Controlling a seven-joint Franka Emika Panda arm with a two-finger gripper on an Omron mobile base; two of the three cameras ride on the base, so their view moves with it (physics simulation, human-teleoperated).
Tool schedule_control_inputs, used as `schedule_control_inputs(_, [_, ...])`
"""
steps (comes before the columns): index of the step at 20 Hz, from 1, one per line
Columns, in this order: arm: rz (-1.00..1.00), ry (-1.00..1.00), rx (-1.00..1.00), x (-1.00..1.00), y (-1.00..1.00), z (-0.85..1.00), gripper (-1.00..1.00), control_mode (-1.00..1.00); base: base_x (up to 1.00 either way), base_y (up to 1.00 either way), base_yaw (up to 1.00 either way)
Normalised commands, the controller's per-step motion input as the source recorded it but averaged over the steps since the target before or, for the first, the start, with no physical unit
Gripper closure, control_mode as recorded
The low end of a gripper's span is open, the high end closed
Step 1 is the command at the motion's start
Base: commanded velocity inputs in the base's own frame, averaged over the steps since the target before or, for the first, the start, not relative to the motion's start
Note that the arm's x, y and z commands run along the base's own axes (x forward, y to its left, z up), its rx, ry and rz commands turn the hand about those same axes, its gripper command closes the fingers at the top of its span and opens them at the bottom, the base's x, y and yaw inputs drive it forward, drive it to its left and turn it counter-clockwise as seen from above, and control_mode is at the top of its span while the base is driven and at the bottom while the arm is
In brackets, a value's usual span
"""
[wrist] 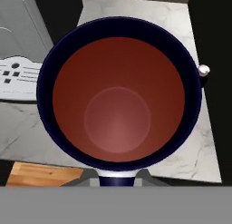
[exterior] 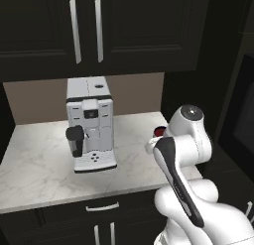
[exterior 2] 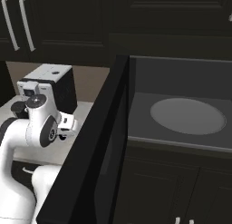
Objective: Place the microwavable item in the microwave. Then, close the microwave door and press the start button.
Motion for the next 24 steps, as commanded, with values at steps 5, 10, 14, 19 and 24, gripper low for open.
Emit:
schedule_control_inputs(5, [0.01,0.03,0.0,-0.03,0.06,0.0,1.0,-1.0,0.0,0.0,0.0])
schedule_control_inputs(10, [0.04,0.0,0.0,-0.01,0.15,-0.01,1.0,-1.0,0.0,0.0,0.0])
schedule_control_inputs(14, [0.02,0.0,-0.02,-0.03,0.16,-0.05,1.0,1.0,-0.31,0.16,0.0])
schedule_control_inputs(19, [0.0,0.0,0.0,0.0,0.0,0.0,1.0,1.0,-1.0,0.2,0.0])
schedule_control_inputs(24, [0.0,0.0,0.0,0.0,0.0,0.0,1.0,1.0,-1.0,0.18,-0.04])
